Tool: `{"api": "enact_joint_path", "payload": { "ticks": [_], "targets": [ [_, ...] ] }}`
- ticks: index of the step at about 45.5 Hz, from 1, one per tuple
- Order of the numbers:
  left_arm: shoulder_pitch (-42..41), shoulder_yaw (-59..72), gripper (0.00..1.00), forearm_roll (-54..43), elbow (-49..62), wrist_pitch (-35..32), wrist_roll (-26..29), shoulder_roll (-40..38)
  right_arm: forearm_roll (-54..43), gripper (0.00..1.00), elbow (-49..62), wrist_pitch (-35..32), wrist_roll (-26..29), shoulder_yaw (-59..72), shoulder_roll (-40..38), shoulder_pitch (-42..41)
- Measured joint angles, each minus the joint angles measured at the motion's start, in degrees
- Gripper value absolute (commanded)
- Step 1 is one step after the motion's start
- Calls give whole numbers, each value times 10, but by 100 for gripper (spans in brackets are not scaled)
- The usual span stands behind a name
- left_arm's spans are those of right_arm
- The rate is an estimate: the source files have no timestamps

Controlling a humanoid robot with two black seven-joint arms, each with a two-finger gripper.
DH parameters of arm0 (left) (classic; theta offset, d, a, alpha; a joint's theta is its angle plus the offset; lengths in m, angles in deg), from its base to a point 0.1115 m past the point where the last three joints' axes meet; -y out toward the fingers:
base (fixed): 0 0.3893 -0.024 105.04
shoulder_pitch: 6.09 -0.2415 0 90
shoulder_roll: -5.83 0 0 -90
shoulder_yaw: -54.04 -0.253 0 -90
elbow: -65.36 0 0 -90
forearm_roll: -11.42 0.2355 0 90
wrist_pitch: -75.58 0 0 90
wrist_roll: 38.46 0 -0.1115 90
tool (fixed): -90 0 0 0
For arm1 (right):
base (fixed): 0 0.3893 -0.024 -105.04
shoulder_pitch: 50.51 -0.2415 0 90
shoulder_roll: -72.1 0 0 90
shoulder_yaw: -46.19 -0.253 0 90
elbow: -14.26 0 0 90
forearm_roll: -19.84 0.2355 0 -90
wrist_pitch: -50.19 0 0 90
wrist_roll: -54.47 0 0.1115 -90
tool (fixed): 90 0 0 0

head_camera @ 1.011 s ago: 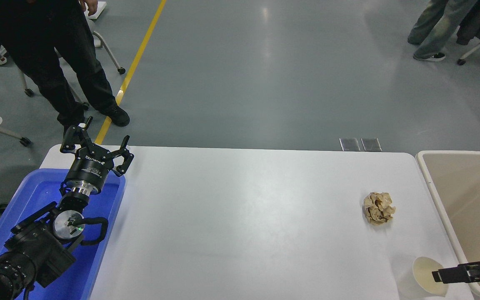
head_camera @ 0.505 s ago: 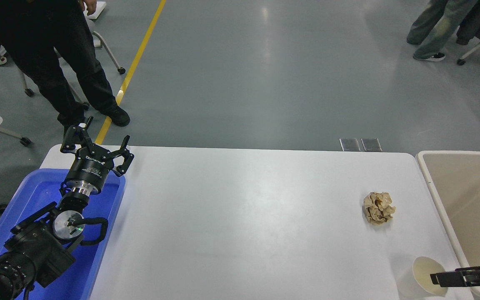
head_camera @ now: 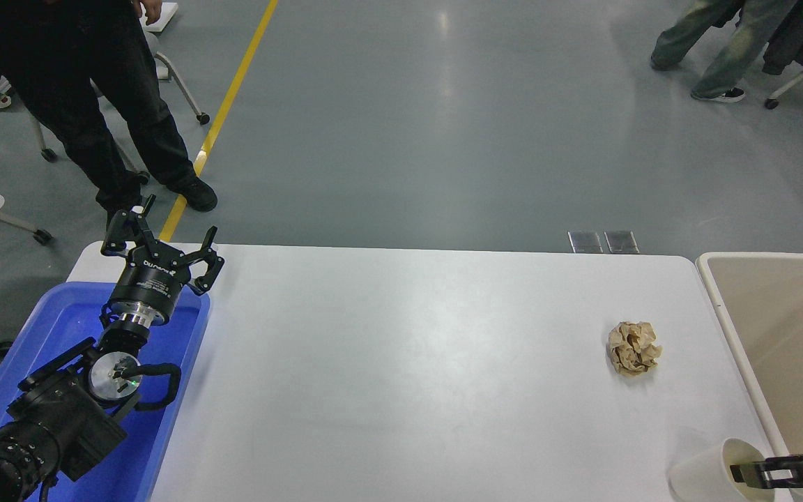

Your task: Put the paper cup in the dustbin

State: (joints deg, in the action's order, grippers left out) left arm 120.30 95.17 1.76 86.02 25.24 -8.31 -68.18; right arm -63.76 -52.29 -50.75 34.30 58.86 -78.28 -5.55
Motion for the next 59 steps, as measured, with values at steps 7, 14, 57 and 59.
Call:
{"api": "enact_joint_path", "payload": {
  "ticks": [7, 14, 57, 59],
  "targets": [
    [0, 0, 100, 0, 0, 0, 0, 0, 4, 0, -6, 0, -5, -2, -13, -3],
    [0, 0, 100, 0, 0, 0, 0, 0, 6, 0, -21, -3, -12, -3, -34, -7],
    [0, 0, 100, 0, 0, 5, 0, 1, 6, 0, -149, -277, -37, -134, -276, -228],
    [0, 0, 100, 0, 0, 5, 0, 1, 5, 0, -149, -290, -37, -148, -281, -232]
  ]
}}
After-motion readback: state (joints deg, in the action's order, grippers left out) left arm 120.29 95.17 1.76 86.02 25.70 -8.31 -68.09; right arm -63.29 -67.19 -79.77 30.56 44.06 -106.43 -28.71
